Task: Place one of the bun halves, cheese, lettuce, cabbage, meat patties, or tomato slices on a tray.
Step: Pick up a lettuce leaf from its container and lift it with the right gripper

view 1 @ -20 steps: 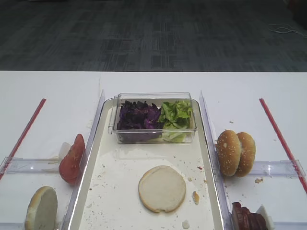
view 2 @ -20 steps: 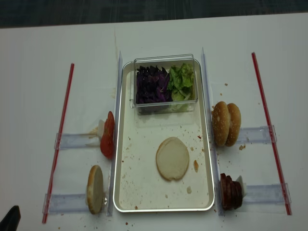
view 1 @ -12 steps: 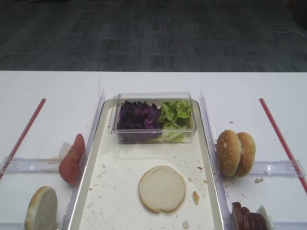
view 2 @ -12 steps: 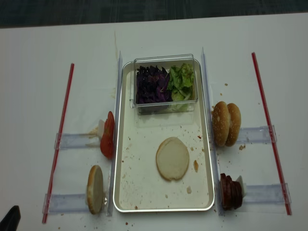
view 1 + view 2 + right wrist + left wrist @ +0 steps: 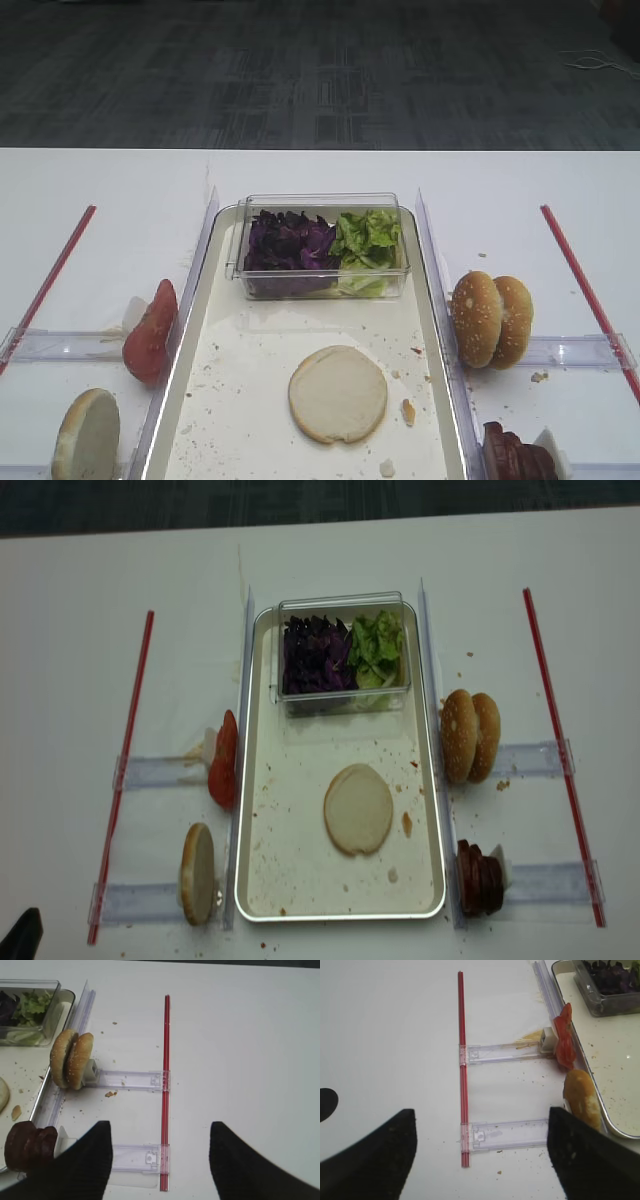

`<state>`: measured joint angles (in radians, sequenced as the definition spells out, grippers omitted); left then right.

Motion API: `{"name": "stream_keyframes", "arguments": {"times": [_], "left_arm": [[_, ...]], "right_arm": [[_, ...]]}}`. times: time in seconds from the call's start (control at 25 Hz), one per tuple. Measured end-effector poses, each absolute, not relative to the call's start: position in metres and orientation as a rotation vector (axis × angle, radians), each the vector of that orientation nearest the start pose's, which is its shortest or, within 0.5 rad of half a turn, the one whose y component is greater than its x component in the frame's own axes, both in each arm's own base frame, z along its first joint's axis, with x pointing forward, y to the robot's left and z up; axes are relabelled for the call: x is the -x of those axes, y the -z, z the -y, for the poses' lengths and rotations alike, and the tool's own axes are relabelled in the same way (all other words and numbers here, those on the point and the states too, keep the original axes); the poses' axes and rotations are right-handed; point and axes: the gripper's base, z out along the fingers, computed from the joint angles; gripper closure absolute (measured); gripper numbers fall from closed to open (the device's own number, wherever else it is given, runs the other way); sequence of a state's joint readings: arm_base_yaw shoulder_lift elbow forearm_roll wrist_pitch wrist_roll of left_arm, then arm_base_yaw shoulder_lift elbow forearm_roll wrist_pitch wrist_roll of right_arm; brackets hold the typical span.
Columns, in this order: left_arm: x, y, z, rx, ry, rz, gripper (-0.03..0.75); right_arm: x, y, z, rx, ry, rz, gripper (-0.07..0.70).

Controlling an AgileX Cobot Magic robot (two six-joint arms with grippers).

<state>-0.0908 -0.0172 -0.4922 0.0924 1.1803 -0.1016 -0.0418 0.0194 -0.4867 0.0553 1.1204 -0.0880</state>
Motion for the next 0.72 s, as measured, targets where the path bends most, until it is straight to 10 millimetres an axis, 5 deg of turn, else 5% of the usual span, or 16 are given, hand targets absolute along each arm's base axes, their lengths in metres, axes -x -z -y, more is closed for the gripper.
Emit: {"name": "stream_keyframes", "arguments": {"times": [0.36,0.72], "left_arm": [[0.012,-0.266,-0.009,0.023,-0.001,-2.150,0.182],[0.012,-0.266,-0.009,0.023,-0.001,-2.150,0.182]], "right_arm": [[-0.044,-0.263,-0.003,0.020,-0.025,-2.455,0.162],[-0.099,-0.233,-0.001,0.001,-0.059,-2.850,0.162]]}}
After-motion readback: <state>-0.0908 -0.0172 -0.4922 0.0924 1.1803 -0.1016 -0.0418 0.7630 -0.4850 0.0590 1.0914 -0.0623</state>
